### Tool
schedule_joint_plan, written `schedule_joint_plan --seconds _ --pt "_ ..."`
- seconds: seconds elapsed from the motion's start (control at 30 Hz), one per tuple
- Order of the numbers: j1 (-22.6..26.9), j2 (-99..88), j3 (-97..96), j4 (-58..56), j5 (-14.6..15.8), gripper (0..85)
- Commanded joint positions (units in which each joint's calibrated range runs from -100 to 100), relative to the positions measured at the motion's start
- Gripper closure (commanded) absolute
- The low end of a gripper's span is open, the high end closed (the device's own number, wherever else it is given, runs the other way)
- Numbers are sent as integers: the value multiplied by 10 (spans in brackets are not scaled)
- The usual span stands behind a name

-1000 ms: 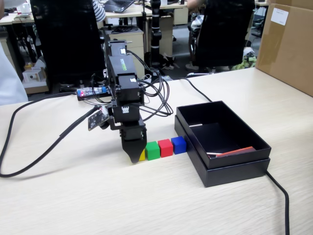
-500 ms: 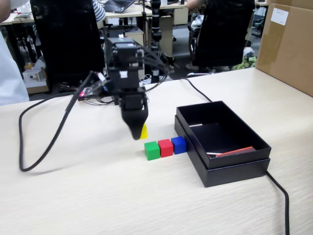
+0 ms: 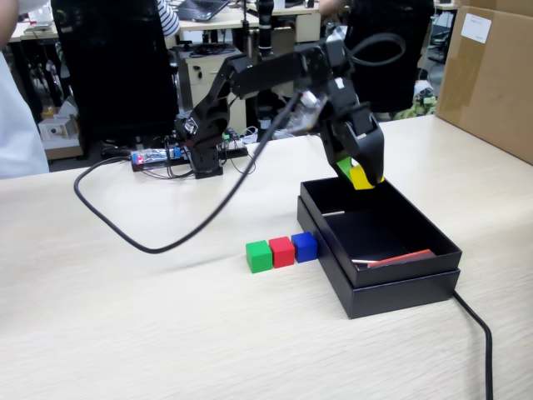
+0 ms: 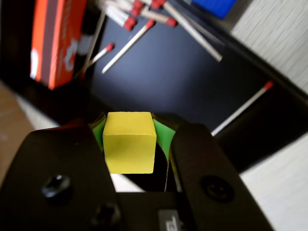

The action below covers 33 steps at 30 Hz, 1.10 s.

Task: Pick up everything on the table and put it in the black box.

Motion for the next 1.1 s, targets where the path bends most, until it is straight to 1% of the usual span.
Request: schedule_joint_plan --seconds 0.0,0.2,0.4,0.43,0.53,0.63,0.83,0.97,1.07 --pt "3 24 50 2 4 722" --pt "3 130 83 2 15 722" --pt "3 172 86 2 17 714" --pt "2 176 85 2 17 652" --pt "1 167 81 1 17 560" --pt "1 116 74 1 17 467" --pt "-12 -111 65 1 24 460" --pt "-38 -227 -30 0 21 459" --pt "-61 -284 -122 0 9 399"
